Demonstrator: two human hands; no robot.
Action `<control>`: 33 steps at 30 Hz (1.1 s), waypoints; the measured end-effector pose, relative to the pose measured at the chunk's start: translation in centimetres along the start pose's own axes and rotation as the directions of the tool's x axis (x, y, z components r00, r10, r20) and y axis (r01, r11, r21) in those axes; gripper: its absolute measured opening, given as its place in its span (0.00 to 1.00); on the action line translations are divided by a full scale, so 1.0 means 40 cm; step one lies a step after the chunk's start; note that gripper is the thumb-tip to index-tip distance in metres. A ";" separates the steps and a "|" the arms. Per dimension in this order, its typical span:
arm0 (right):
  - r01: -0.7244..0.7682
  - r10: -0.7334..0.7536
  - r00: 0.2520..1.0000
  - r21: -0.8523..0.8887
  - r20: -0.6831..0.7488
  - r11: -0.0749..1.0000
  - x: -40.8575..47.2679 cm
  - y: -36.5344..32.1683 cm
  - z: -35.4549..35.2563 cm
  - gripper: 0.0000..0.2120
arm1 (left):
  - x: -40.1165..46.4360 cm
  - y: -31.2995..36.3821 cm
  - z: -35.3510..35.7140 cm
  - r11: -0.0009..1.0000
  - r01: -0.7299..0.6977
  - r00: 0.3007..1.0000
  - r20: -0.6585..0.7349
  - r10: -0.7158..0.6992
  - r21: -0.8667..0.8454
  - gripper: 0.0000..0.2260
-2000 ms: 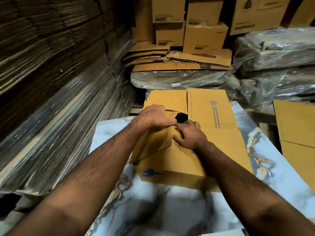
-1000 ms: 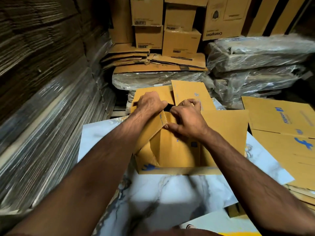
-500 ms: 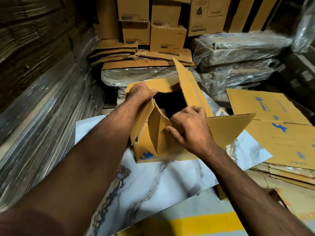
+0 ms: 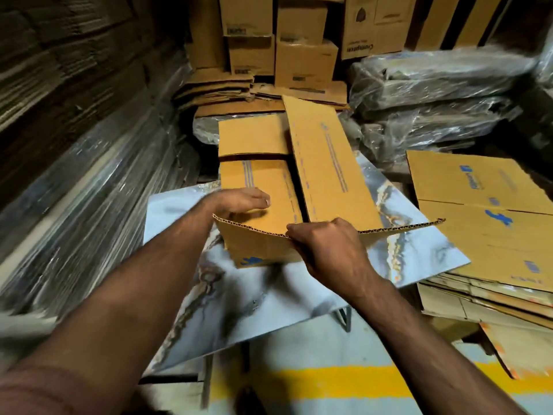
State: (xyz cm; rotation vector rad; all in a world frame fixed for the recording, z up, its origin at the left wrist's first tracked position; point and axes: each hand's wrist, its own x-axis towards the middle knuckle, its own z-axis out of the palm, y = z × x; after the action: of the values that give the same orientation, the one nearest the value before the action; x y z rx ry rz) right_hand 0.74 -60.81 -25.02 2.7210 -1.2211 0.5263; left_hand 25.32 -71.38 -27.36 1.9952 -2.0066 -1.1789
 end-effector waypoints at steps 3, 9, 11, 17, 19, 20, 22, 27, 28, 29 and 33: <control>-0.012 0.015 0.998 -0.056 0.062 0.998 -0.033 -0.023 -0.021 0.10 | -0.047 0.013 0.060 0.932 0.036 0.985 0.146 -0.094 0.361 0.36; 0.061 -0.059 0.971 -0.001 0.234 0.998 -0.094 -0.042 -0.052 0.10 | -0.077 -0.022 0.149 0.827 0.012 0.981 0.155 -0.120 0.562 0.44; 0.055 -0.066 0.953 0.044 0.296 0.997 -0.112 -0.047 -0.059 0.17 | -0.085 -0.024 0.172 0.817 0.024 0.985 0.125 -0.118 0.577 0.46; -0.379 -0.009 0.626 0.314 0.780 0.870 -0.112 -0.052 -0.080 0.40 | -0.085 -0.042 0.251 0.772 0.069 0.991 0.043 -0.124 0.631 0.49; -0.388 -0.010 0.580 0.286 0.815 0.876 -0.086 -0.055 -0.060 0.40 | -0.087 -0.056 0.273 0.774 0.089 0.995 -0.014 -0.103 0.627 0.47; -0.383 0.014 0.597 0.269 0.802 0.884 -0.068 -0.059 -0.047 0.39 | -0.092 -0.059 0.282 0.784 0.099 0.995 -0.045 -0.090 0.613 0.46; -0.354 0.065 0.702 0.269 0.710 0.896 -0.022 -0.067 -0.019 0.37 | -0.111 -0.051 0.291 0.806 0.093 0.995 -0.089 -0.050 0.585 0.46; -0.218 0.113 0.884 0.186 0.453 0.958 0.075 -0.055 0.088 0.35 | -0.133 -0.022 0.313 0.819 0.146 0.986 -0.151 -0.074 0.554 0.49; -0.190 0.124 0.890 0.108 0.439 0.976 0.083 -0.051 0.111 0.35 | -0.129 -0.021 0.320 0.823 0.168 0.982 -0.170 -0.088 0.543 0.50; -0.155 0.130 0.902 0.027 0.413 0.988 0.086 -0.046 0.132 0.34 | -0.124 -0.023 0.329 0.822 0.186 0.977 -0.188 -0.098 0.538 0.50; -0.077 0.142 0.916 -0.183 0.375 0.980 0.087 -0.004 0.178 0.31 | -0.103 -0.028 0.363 0.837 0.201 0.962 -0.265 -0.069 0.510 0.46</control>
State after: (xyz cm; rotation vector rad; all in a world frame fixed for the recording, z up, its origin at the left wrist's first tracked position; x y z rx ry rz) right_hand 4.87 -64.86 -30.41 2.7021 -1.4350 -0.1152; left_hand 18.88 -61.03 -36.32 2.4110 -2.2658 -0.3672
